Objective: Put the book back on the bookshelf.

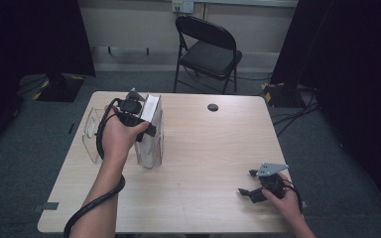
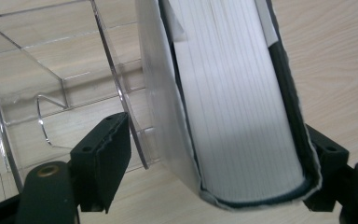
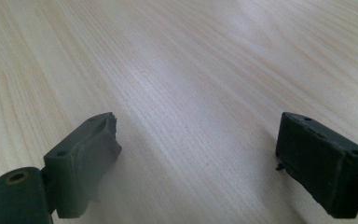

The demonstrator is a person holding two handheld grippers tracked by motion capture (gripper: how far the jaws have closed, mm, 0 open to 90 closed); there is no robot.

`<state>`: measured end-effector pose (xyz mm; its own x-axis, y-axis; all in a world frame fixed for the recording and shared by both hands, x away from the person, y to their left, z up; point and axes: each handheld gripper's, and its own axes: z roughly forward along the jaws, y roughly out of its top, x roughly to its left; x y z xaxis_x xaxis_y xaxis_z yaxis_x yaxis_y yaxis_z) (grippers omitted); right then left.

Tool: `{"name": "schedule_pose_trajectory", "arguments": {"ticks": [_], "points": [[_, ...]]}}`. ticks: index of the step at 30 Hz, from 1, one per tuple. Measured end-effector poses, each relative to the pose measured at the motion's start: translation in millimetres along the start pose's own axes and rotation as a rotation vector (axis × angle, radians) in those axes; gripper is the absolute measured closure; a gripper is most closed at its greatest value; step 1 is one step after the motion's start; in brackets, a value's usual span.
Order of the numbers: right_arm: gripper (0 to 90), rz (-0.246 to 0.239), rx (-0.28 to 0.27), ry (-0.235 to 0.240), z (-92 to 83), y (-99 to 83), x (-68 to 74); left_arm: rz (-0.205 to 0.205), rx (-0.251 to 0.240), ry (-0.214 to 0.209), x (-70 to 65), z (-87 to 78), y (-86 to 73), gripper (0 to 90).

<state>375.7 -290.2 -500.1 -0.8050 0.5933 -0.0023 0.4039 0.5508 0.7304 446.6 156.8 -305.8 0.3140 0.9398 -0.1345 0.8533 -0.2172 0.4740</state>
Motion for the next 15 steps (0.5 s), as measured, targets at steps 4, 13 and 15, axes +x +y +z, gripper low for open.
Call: {"name": "schedule_pose_trajectory", "arguments": {"ticks": [4, 13, 15], "points": [[11.7, 0.0, 0.0, 0.0, 0.0, 0.0, 0.0, 0.023, 0.0, -0.011, -0.3, -1.7, -3.5, 20.1], [11.7, 0.0, 0.0, 0.0, 0.1, 0.0, 0.0, 0.073, -0.015, -0.01, 0.1, -5.1, -13.8, 20.3], [11.7, 0.0, 0.0, 0.0, 0.0, 0.0, 0.0, 0.077, -0.015, -0.024, 1.1, -5.1, -16.2, 20.5]]}}
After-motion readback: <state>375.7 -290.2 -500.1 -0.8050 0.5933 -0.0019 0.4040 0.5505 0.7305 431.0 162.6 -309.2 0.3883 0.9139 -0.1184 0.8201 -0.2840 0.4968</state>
